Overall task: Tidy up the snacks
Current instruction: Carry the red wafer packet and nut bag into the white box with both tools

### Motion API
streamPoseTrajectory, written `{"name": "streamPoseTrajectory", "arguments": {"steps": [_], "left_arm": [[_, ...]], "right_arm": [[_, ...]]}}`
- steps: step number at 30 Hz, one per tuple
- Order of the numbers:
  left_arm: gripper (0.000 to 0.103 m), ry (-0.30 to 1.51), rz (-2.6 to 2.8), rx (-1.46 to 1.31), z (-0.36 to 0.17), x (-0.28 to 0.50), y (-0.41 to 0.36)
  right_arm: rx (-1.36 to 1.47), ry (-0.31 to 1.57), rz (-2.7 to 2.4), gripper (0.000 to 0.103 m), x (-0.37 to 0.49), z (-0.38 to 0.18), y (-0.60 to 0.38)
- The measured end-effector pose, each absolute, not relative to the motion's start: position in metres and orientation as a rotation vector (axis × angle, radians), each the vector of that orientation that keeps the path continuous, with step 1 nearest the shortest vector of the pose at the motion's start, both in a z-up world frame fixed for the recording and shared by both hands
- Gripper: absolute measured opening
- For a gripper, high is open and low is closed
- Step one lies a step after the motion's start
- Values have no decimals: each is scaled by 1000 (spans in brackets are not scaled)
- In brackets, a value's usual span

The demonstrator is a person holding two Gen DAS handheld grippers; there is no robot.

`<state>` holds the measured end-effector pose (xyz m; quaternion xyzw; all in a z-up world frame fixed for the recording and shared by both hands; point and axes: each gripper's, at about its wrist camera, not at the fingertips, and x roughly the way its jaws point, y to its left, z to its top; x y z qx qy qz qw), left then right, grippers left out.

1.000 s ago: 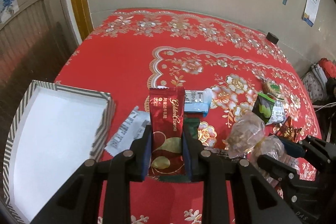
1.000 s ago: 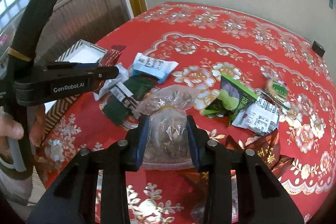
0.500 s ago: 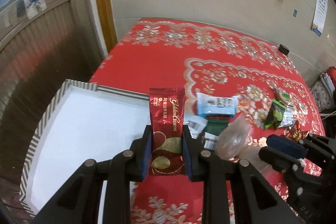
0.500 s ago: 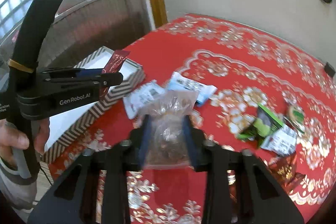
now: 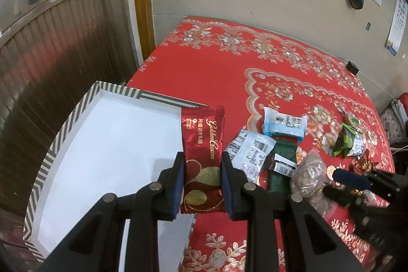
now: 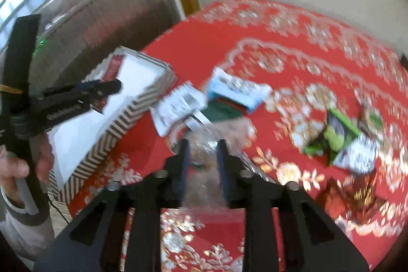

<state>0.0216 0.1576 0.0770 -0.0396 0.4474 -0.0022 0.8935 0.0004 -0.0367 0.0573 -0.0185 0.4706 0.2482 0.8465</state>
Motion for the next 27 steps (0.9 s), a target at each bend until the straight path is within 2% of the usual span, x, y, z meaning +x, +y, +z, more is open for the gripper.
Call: {"name": "streamPoseTrajectory", "arguments": {"steps": [1, 2, 9, 14, 17, 27], "left_arm": [[29, 930, -6, -81, 76, 22, 157], [29, 933, -6, -78, 75, 23, 156], [29, 935, -4, -77, 75, 22, 158], [29, 938, -9, -81, 76, 22, 159], [29, 934, -14, -83, 77, 20, 158], [29, 915, -8, -95, 87, 16, 162]], "right_arm": [[-46, 1007, 526, 42, -1, 52, -36], [-58, 1019, 535, 44, -3, 48, -34], [-161, 1056, 516, 47, -7, 21, -19], [-162, 1029, 512, 32, -13, 16, -24], [-171, 1001, 507, 28, -16, 23, -26], [-175, 893, 545, 27, -27, 61, -13]]}}
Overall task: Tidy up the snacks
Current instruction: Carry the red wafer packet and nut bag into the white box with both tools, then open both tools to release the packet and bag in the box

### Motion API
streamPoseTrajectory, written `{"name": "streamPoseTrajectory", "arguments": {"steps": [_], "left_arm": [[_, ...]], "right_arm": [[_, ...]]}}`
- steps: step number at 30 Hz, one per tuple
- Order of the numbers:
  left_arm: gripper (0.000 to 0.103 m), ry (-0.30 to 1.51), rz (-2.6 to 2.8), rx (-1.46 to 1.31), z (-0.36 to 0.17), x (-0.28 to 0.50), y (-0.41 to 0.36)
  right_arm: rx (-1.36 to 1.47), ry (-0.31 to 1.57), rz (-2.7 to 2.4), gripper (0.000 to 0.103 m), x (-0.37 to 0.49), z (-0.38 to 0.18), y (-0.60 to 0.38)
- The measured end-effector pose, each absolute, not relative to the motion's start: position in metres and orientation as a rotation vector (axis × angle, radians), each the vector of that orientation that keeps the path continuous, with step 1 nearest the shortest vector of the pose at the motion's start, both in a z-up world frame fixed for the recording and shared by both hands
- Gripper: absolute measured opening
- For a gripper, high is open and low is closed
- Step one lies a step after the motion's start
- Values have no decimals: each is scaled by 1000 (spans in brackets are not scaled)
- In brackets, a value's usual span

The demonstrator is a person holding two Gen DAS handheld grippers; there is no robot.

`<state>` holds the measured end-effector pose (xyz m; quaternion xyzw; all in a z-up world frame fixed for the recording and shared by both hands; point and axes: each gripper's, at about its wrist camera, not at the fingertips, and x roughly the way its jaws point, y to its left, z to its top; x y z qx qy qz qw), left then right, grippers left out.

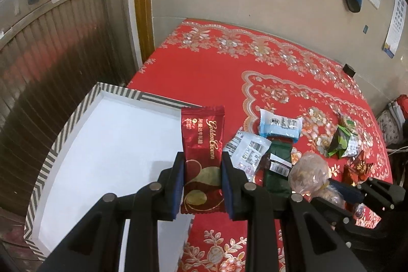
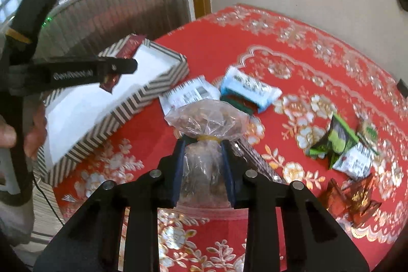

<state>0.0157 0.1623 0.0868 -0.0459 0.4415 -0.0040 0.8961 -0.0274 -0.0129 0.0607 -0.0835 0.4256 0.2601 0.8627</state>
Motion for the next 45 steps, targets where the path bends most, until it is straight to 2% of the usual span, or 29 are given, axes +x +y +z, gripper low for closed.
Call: {"name": "streamPoseTrajectory", "arguments": {"steps": [19, 34, 45], "left_arm": [[29, 924, 147, -60, 95, 28, 228], [29, 1054, 199, -137, 39, 83, 266], [31, 1097, 260, -152, 20, 87, 282]], "right_arm": [[-182, 825, 680, 26, 5, 89, 85], [-177, 898, 669, 26, 67, 56, 149], [-184, 961, 681, 26, 86, 25, 171]]}}
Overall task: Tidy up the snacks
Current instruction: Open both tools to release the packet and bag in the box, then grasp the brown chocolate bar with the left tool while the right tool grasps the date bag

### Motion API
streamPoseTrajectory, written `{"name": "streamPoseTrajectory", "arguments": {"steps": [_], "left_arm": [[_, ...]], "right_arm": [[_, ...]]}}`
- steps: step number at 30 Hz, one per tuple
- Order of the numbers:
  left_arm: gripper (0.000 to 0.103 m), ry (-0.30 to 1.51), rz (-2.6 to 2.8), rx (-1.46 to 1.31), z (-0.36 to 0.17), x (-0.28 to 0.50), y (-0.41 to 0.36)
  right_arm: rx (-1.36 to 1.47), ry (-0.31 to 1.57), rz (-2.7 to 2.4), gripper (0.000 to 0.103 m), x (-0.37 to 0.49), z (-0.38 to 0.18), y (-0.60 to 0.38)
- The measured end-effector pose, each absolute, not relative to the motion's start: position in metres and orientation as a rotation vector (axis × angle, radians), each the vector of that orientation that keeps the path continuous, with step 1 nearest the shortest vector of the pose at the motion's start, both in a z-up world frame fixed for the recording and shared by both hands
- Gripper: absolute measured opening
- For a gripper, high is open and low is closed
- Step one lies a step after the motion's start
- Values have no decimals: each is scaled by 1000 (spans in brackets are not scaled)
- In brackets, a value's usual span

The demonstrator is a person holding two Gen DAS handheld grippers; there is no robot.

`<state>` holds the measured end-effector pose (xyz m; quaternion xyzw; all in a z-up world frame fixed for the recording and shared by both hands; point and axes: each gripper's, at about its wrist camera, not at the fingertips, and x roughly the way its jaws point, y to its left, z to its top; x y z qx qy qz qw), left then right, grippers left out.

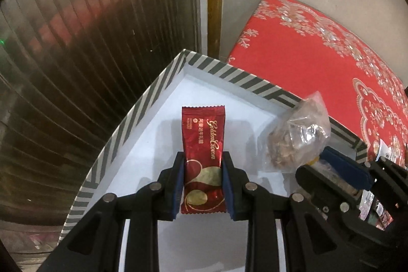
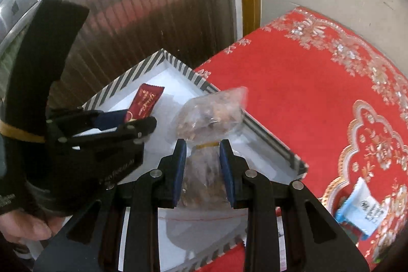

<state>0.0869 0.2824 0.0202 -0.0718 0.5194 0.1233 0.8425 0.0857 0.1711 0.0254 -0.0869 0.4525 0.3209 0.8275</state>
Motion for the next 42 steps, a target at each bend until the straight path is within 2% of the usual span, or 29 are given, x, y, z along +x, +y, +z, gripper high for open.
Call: {"name": "streamPoseTrajectory", "arguments": {"steps": [3, 5, 7, 9, 13, 15, 16, 17, 18, 22, 25, 28, 32, 37, 42], "left_arm": [[31, 1095, 264, -166, 23, 83, 284], [37, 1087, 274, -173, 25, 81, 286], [58, 1063, 278, -187, 30, 77, 285], [72, 1018, 284, -187, 39, 67, 280], [84, 910, 276, -164, 64, 42, 264], [88, 857, 260, -156, 76, 29, 253], [90, 833, 245, -154, 81, 23, 246], [90, 817, 229, -153, 85, 21, 240], [92, 802, 212, -151, 88, 17, 233], [93, 772, 138, -117, 97, 7, 201], [94, 761, 95, -99, 101, 3, 179], [94, 748, 74, -76, 104, 2, 158], [94, 755, 40, -47, 103, 0, 134], [95, 811, -10, -30, 90, 6, 103], [95, 891, -73, -19, 71, 11, 72]], "right_arm": [[-149, 958, 702, 26, 84, 30, 167], [-128, 943, 725, 26, 81, 37, 161], [-127, 906, 719, 26, 74, 46, 153], [-117, 866, 720, 26, 65, 55, 144], [-87, 741, 695, 27, 42, 76, 117], [-76, 674, 671, 35, 30, 87, 102], [-72, 639, 649, 55, 22, 92, 94], [-65, 591, 619, 74, 11, 99, 83], [-59, 559, 598, 78, 6, 103, 76], [-6, 381, 543, 82, -29, 126, 36], [4, 360, 485, 86, -42, 133, 16], [32, 359, 466, 95, -55, 130, -11], [141, 272, 516, 95, -76, 123, -57], [138, 427, 422, 95, -77, 116, -93], [143, 500, 363, 95, -79, 99, -130]]}}
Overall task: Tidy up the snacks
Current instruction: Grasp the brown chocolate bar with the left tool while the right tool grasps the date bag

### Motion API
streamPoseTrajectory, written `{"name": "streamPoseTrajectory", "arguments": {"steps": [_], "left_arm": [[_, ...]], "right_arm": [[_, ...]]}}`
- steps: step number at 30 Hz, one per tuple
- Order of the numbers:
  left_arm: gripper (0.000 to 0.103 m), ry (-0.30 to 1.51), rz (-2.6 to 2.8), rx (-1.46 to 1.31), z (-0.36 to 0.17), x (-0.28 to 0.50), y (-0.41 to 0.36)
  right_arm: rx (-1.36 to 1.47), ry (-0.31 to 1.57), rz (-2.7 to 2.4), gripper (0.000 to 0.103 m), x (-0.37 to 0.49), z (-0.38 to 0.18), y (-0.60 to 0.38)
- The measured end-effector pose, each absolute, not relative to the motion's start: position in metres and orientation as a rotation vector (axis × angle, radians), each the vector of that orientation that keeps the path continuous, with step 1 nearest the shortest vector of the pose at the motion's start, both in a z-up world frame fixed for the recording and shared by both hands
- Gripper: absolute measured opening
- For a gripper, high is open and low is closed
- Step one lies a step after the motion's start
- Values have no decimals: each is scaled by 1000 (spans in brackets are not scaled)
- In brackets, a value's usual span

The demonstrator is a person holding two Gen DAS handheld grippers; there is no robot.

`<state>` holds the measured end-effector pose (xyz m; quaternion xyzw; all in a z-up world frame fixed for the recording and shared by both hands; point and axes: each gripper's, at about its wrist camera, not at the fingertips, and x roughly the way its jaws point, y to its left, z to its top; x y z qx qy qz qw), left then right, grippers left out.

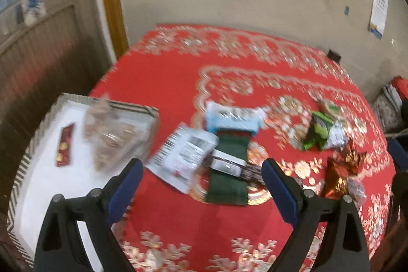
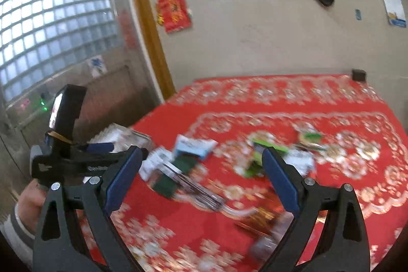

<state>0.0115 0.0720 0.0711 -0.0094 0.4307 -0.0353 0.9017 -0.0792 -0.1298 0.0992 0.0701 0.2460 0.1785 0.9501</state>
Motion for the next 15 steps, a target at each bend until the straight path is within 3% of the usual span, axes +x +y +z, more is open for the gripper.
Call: {"name": "streamPoseTrajectory", "arguments": {"steps": [7, 15], "left_arm": [[95, 900, -20, 11, 65, 13, 64], [95, 843, 141, 56, 80, 4, 109]], "right_arm": [[45, 702, 439, 95, -51, 79, -129], [-112, 878, 581, 95, 1, 48, -77]]}}
